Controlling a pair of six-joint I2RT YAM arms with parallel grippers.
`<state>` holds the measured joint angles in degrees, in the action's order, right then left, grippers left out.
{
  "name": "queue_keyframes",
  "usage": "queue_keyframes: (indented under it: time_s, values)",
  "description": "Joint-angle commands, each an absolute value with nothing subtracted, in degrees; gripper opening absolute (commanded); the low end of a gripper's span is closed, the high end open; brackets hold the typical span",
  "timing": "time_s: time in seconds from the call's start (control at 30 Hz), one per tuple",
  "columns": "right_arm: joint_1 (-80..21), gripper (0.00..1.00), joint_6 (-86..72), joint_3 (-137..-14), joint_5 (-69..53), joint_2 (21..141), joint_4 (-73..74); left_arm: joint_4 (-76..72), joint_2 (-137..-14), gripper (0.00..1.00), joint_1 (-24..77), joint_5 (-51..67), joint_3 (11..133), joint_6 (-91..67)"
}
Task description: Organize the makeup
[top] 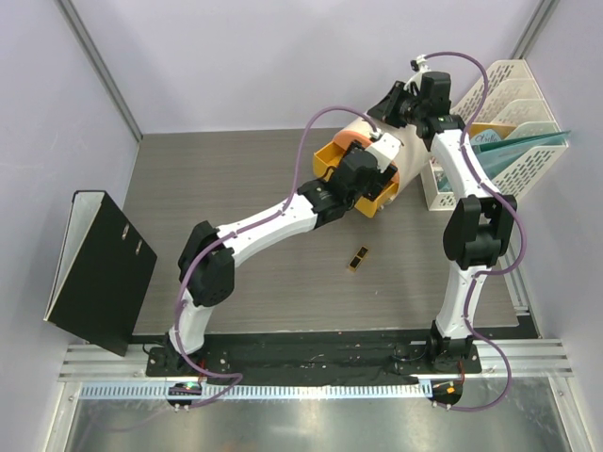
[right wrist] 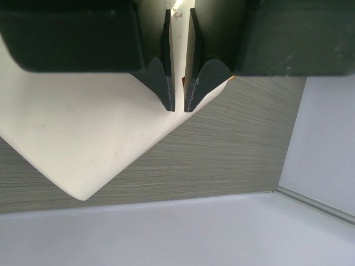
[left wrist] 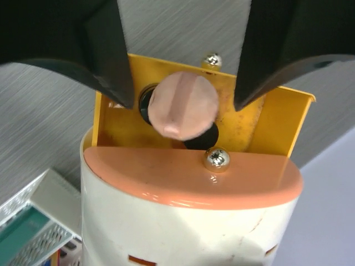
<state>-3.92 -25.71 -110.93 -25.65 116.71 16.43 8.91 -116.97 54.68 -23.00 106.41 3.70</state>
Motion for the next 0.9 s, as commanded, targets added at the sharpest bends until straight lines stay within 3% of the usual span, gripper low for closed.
queue_keyframes:
  time_s: [0.0,0.2,0.3,0.37,0.4,0.43,0.47,0.53,0.67,0.87]
  values:
    - [-3.3,0.19,-23.6,-106.8,-22.8,120.2,33.0,8.2,-115.6,0.86,54.4,-24.5,106.9,2.5]
    - [-3.3,0.19,-23.7,-106.8,-23.0,120.3,33.0,4.0,-112.2,0.93,54.1,-28.0,103.8,3.2]
    - [-3.2,0.19,-23.7,-106.8,-22.9,120.3,33.0,0.8,-107.9,0.86,53.2,-28.2,98.1,-1.6]
    - [-3.2,0.19,-23.8,-107.0,-22.9,120.3,33.0,-1.1,-103.8,0.72,51.6,-27.1,92.4,-4.5]
    - [-3.2,0.19,-23.8,-107.0,-22.9,120.3,33.0,-1.4,-102.7,0.56,51.1,-26.8,90.6,-7.3]
    - [-3.2,0.19,-23.9,-107.0,-22.9,120.4,33.0,-1.6,-100.5,0.46,49.9,-26.1,87.2,-8.3]
    - [-3.2,0.19,-23.9,-107.0,-22.9,120.4,33.0,-1.8,-99.6,0.22,49.5,-25.9,85.6,-9.4]
    - [-3.2,0.19,-23.9,-107.0,-22.9,120.4,33.0,-2.1,-97.9,0.01,48.9,-25.9,80.5,-11.7]
    - [-3.3,0.19,-23.8,-106.8,-22.8,120.4,33.0,-4.4,-96.2,0.0,48.4,-26.5,74.1,-13.8]
    - [-3.2,0.19,-23.8,-106.6,-22.9,120.5,33.0,-5.5,-100.5,0.0,48.4,-23.3,74.5,-16.3]
